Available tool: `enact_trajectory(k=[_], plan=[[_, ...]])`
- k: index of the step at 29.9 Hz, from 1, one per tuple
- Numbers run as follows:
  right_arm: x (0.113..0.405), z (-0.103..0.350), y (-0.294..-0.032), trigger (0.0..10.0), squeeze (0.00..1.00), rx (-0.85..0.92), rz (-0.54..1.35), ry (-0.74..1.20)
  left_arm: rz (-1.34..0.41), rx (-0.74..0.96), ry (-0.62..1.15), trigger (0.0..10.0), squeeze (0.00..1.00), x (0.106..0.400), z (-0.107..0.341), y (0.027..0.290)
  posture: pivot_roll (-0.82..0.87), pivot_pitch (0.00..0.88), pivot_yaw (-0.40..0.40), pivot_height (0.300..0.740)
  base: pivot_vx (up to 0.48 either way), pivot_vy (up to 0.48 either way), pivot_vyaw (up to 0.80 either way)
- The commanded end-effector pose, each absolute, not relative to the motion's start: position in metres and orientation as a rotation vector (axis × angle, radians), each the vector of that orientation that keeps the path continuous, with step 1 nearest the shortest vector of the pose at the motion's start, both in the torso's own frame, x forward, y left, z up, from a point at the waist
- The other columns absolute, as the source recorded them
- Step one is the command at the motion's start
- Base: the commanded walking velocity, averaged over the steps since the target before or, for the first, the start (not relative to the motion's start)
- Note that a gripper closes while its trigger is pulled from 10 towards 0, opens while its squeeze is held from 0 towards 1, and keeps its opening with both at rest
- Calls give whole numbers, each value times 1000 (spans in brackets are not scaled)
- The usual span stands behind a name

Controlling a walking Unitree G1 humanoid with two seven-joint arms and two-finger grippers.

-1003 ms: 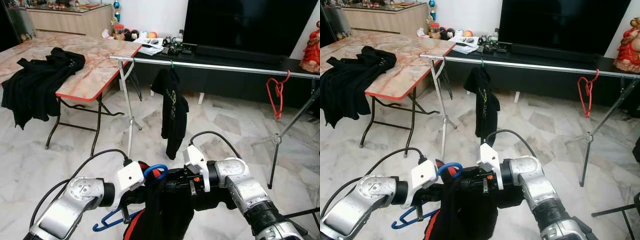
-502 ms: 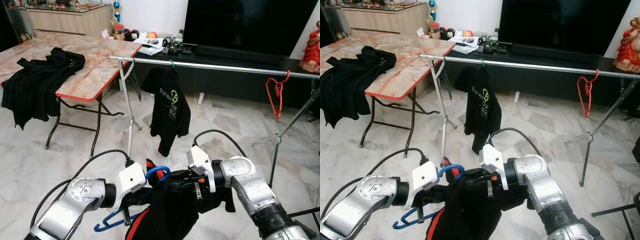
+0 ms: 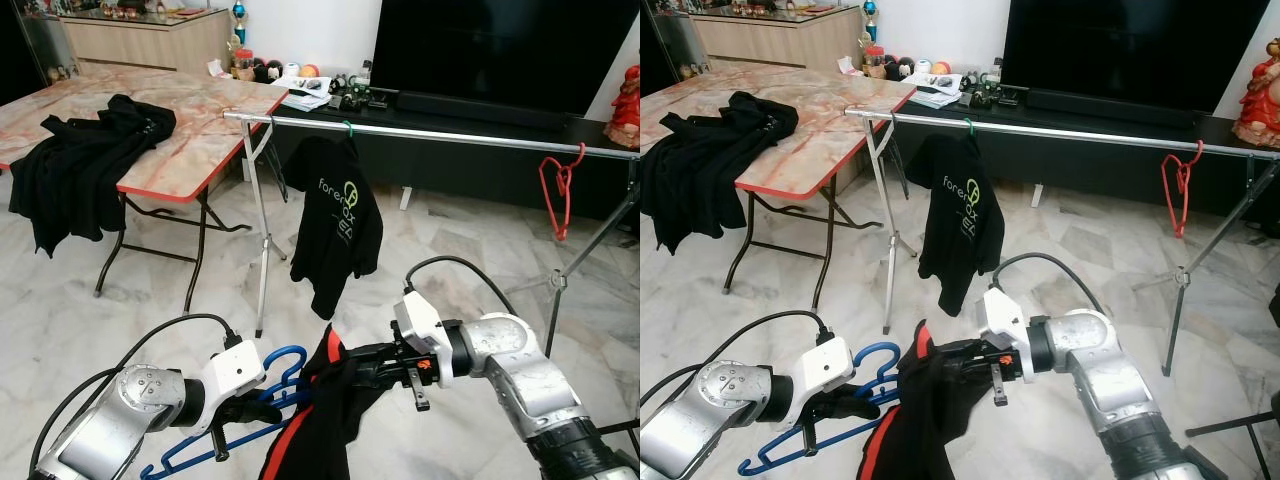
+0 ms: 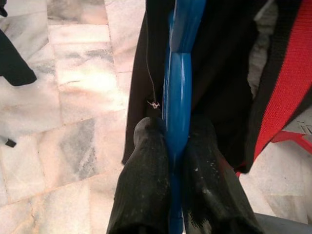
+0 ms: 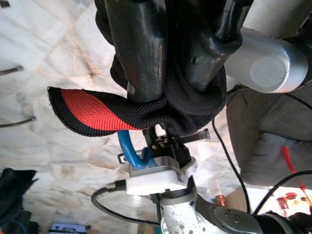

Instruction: Hang hanger

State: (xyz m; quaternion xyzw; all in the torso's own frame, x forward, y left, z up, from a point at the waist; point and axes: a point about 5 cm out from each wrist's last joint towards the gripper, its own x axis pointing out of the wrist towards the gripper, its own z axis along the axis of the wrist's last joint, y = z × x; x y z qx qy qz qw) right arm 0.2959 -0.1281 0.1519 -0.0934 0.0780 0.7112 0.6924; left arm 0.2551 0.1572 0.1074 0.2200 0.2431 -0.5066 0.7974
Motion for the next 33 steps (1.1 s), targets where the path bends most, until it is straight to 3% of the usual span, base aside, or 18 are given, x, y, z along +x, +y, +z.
enact_trajectory(k=[1,14,16,20,23,33], plan=[[300,162,-145,0,0,-202,1491,128,-1056,471,509,0,0,256,111,163,154,0,-47,740,0,0,0],[281,144,-231,0,0,-170,1121,262,-988,442,530,0,0,255,115,191,105,0,-23,740,0,0,0],[281,142,-233,0,0,-174,1106,269,-981,444,535,0,0,255,115,193,103,0,-21,740,0,0,0],[287,132,-247,0,0,-185,890,258,-907,458,604,0,0,249,103,214,85,0,-9,740,0,0,0],[296,122,-262,0,0,-166,633,242,-821,437,626,0,0,246,89,224,91,0,-8,740,0,0,0],[298,118,-265,0,0,-150,567,247,-794,430,622,0,0,246,86,227,91,0,-8,740,0,0,0]])
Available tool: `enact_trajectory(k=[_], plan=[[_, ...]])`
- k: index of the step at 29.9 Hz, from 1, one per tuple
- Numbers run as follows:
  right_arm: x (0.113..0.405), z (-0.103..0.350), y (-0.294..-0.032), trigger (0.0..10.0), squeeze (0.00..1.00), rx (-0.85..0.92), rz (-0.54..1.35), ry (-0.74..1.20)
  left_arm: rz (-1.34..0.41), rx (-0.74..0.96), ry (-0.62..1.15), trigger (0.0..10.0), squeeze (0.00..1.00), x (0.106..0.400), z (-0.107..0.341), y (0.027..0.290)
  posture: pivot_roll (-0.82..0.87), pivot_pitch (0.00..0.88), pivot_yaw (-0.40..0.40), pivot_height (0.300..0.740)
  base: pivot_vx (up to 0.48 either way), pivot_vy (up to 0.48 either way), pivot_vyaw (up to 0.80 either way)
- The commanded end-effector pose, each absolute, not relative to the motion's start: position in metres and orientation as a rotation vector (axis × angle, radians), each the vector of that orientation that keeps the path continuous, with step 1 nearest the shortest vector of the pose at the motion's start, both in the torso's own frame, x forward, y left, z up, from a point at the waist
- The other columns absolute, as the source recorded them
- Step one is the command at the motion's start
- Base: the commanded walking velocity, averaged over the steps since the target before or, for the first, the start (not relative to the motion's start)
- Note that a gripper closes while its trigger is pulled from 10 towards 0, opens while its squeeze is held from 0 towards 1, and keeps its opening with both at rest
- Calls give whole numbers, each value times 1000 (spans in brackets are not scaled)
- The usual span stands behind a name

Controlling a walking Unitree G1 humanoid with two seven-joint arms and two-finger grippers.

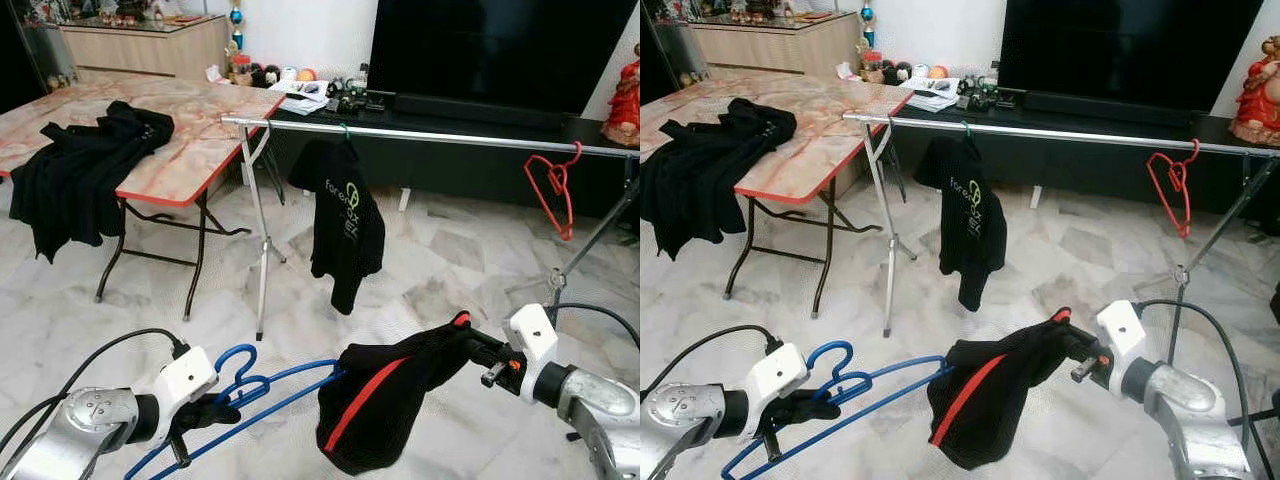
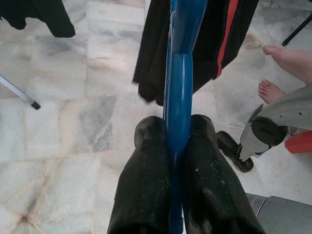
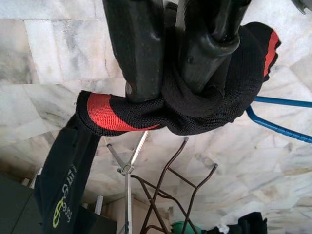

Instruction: Hang hanger

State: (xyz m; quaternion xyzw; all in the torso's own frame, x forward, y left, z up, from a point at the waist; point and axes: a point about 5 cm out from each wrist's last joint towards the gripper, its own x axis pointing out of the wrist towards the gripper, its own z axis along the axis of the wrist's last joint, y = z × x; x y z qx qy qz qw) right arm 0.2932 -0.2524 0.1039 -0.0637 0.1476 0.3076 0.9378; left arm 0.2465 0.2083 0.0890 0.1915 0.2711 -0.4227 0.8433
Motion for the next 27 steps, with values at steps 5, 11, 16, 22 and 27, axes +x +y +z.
enact_trajectory(k=[5,11,16,22,27], plan=[[295,86,-238,0,0,303,185,46,-346,289,687,10000,0,236,2,229,93,0,-4,740,0,0,0],[298,81,-234,0,0,218,261,110,-530,220,617,10000,0,236,19,217,112,0,-22,740,0,0,0],[299,76,-231,0,0,161,285,149,-552,269,600,10000,0,239,23,225,113,0,-17,740,0,0,0],[299,52,-248,0,0,164,0,251,-244,307,646,10000,0,244,7,253,117,0,-7,740,0,0,0],[290,33,-246,0,0,126,-52,341,-226,149,662,10000,0,233,-4,250,117,0,-3,740,0,0,0]])
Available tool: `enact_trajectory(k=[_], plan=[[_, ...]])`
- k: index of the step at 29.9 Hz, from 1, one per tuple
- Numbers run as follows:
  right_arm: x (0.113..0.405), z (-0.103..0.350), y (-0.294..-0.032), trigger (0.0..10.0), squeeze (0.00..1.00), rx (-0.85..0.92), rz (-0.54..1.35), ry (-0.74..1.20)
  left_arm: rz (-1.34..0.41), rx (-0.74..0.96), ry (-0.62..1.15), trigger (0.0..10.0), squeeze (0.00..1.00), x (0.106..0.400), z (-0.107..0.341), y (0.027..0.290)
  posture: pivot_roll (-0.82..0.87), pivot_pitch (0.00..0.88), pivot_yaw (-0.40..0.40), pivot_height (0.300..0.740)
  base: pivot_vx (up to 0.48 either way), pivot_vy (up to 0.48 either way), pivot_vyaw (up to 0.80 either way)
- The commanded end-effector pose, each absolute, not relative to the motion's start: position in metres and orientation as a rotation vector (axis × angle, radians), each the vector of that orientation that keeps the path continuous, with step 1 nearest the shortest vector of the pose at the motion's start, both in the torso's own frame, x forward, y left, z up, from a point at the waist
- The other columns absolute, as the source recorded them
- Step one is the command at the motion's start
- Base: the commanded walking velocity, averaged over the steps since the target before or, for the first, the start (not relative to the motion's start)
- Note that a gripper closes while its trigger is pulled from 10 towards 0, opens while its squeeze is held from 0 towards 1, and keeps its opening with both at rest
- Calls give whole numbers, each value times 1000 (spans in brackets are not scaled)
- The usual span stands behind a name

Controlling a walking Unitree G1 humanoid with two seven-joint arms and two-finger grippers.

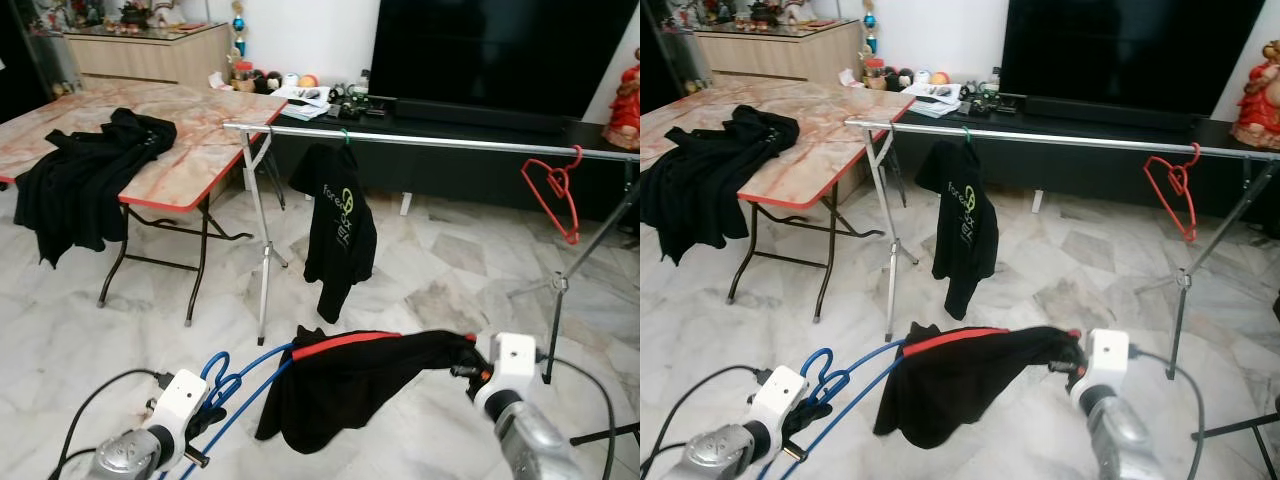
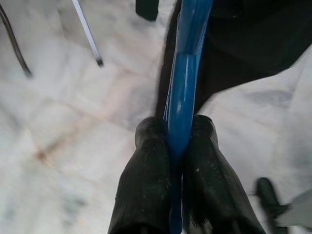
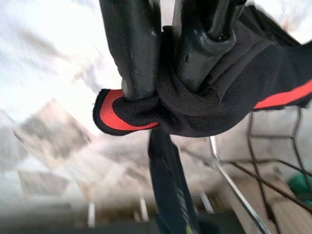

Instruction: Hang hanger

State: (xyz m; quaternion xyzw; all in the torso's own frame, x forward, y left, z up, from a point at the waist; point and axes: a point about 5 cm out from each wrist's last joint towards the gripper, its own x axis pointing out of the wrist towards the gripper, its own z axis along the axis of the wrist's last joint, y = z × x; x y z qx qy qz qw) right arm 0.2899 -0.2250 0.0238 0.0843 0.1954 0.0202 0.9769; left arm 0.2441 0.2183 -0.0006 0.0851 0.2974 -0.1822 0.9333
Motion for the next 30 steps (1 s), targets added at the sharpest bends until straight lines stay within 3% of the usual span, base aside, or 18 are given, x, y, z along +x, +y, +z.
enact_trajectory(k=[1,3,4,5,9,12,16,18,23,30], plan=[[289,30,-244,0,0,131,-42,348,-305,123,642,10000,0,231,-2,242,121,0,-4,740,0,0,0],[288,25,-234,0,0,127,15,369,-488,37,607,10000,0,226,5,225,126,0,-6,740,0,0,0],[288,25,-234,0,0,127,15,369,-488,37,607,10000,0,226,5,225,126,0,-6,740,0,0,0],[290,24,-218,0,0,98,157,370,-693,42,615,10000,0,220,17,212,130,0,-6,740,0,0,0],[293,27,-202,0,0,64,334,376,-882,88,633,10000,0,219,38,206,136,0,-4,740,0,0,0],[302,39,-193,0,0,-23,517,351,-1085,227,626,10000,0,221,66,206,141,0,-8,740,0,0,0],[311,61,-190,0,0,-96,736,316,-1126,452,677,10000,0,230,77,213,145,0,-18,740,0,0,0],[314,66,-188,0,0,-124,787,310,-1108,488,679,10000,0,234,78,214,142,0,-19,740,0,0,0],[328,76,-193,0,0,-254,761,328,-1205,507,689,10000,0,228,90,209,142,0,-33,740,0,0,0],[341,91,-191,0,0,-352,764,298,-1356,910,929,10000,0,209,78,234,148,0,-34,740,0,0,0]])
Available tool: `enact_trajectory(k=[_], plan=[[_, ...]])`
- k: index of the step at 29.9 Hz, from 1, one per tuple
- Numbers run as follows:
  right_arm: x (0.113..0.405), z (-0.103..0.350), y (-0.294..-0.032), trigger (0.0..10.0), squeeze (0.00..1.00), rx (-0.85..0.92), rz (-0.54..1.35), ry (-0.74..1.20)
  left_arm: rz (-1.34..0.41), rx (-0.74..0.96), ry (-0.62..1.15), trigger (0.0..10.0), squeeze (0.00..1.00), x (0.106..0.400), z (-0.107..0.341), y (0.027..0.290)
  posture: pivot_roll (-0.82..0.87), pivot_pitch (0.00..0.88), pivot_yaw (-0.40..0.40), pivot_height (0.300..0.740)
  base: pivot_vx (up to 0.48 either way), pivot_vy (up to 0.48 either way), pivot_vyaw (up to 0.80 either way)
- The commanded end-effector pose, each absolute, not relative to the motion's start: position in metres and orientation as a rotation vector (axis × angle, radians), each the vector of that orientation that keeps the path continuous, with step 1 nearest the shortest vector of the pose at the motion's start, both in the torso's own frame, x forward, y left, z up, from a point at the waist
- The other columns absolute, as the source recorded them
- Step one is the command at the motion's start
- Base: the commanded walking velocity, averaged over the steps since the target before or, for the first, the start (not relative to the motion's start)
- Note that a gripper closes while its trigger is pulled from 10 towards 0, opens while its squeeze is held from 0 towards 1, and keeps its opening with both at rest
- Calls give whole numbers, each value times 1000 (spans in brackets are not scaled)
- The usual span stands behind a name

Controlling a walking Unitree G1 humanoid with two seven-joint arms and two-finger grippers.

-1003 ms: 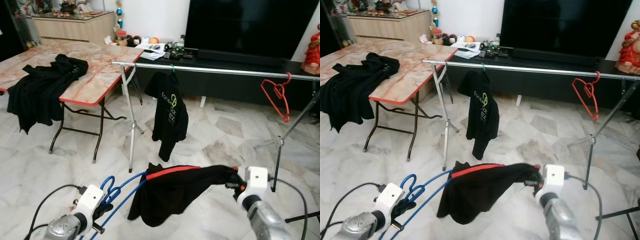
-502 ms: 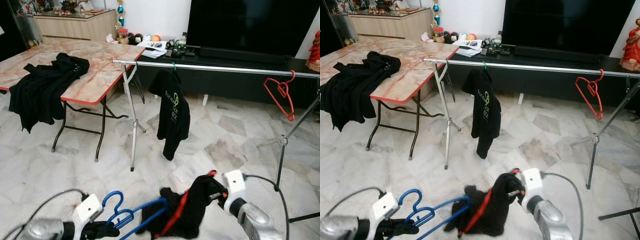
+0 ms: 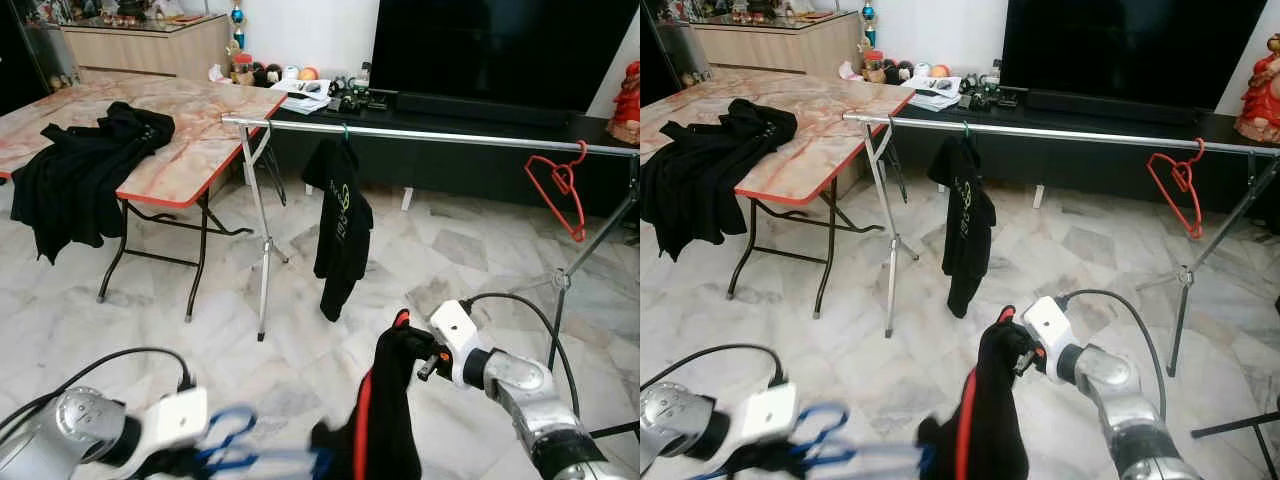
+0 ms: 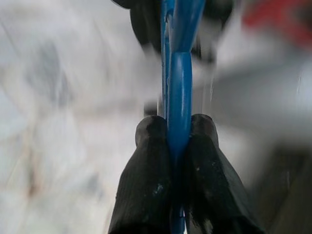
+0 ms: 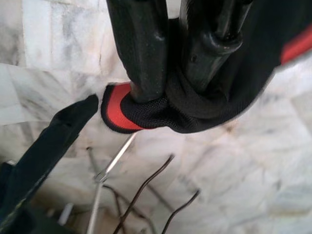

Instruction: Hang hanger

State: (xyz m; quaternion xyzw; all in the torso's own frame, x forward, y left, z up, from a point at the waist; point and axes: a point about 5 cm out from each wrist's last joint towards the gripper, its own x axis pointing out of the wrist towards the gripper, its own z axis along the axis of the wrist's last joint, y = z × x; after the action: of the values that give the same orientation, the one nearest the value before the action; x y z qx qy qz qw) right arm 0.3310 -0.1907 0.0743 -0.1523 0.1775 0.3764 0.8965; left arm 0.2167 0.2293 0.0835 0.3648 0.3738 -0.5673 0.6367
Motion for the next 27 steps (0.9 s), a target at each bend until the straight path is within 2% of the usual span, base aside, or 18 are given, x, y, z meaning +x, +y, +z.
enact_trajectory(k=[1,5,7,8,10,12,14,16,18,20,21,22,24,25,26,27], plan=[[343,94,-189,0,0,-357,770,285,-1383,905,927,10000,0,207,79,233,148,0,-34,740,0,0,0],[349,103,-182,0,0,-377,789,228,-1435,870,895,10000,0,207,84,225,147,0,-34,740,0,0,0],[349,105,-178,0,0,-360,803,214,-1435,695,796,10000,0,211,92,212,140,0,-35,740,0,0,0],[347,103,-176,0,0,-345,836,213,-1430,518,679,10000,0,215,103,200,141,0,-40,740,0,0,0],[339,94,-171,0,0,-321,913,244,-1425,326,550,10000,0,220,120,192,144,0,-44,740,0,0,0],[334,89,-169,0,0,-309,953,261,-1411,242,500,10000,0,223,127,191,150,0,-46,740,0,0,0],[329,83,-166,0,0,-295,998,268,-1353,228,488,10000,0,228,124,197,155,0,-46,740,0,0,0],[326,79,-164,0,0,-270,997,268,-1201,329,484,10000,0,239,111,206,150,0,-43,740,0,0,0],[325,77,-165,0,0,-262,986,272,-1137,296,458,10000,0,243,110,206,151,0,-42,740,0,0,0],[324,75,-165,0,0,-255,975,275,-1165,256,476,10000,0,237,110,204,151,0,-46,740,0,0,0],[324,74,-166,0,0,-251,970,274,-1216,288,536,10000,0,228,107,204,154,0,-46,740,0,0,0],[324,74,-167,0,0,-250,964,273,-1253,384,628,10000,0,219,100,207,157,0,-47,740,0,0,0],[325,75,-169,0,0,-257,945,276,-1249,728,850,10000,0,209,80,227,161,0,-49,740,0,0,0],[326,75,-170,0,0,-262,934,276,-1226,857,907,10000,0,209,76,238,165,0,-49,740,0,0,0],[327,76,-170,0,0,-266,929,276,-1212,926,930,10000,0,209,74,244,165,0,-49,740,0,0,0],[328,76,-170,0,0,-267,922,274,-1185,901,877,10000,0,216,76,242,163,0,-49,740,0,0,0]])
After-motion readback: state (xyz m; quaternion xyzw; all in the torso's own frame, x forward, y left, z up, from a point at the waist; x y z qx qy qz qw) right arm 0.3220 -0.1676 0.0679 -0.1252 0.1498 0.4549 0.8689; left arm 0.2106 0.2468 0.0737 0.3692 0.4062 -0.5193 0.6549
